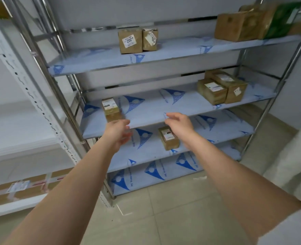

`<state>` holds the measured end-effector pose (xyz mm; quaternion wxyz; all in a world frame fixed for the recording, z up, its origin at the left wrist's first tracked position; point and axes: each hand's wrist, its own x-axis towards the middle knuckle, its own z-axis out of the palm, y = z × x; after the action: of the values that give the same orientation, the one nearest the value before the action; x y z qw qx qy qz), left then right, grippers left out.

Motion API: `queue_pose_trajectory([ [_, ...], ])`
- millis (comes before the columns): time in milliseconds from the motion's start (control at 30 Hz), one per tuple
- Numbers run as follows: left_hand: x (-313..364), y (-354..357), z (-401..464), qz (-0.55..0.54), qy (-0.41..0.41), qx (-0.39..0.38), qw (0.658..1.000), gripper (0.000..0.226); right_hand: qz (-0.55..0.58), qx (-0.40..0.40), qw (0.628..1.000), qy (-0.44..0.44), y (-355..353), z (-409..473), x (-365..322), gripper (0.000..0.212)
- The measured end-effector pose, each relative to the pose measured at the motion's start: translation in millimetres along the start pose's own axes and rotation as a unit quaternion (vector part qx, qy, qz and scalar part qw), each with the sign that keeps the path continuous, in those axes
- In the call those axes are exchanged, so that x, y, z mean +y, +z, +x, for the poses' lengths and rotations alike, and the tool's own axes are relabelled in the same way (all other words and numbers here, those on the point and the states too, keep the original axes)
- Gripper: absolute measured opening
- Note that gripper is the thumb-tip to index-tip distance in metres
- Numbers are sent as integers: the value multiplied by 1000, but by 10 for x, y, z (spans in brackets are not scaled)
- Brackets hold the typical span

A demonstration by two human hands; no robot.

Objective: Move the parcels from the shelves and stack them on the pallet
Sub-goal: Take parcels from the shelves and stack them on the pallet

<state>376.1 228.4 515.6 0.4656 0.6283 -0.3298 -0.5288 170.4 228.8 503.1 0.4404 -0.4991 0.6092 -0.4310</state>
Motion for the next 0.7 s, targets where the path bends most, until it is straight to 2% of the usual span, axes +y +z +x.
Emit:
queue_pose_trajectory([
  [67,21,83,240,-5,-26,-3,1000,15,44,-43,997,56,-54,208,54,36],
  [100,37,130,352,10,-36,0,999,13,30,-51,996,65,-73,330,96,35],
  [200,87,311,722,79,-50,-7,996,14,14,-44,996,80,-139,730,213,32],
  [267,172,487,987,77,-60,-31,995,17,34,-35,994,98,-227,1013,232,29],
  [500,585,1483,2060,10,-85,-79,993,15,64,59,988,127,-845,2096,124,25],
  [700,869,2596,2657,33,-93,-146,984,14,80,147,976,137,-1661,2792,138,24],
])
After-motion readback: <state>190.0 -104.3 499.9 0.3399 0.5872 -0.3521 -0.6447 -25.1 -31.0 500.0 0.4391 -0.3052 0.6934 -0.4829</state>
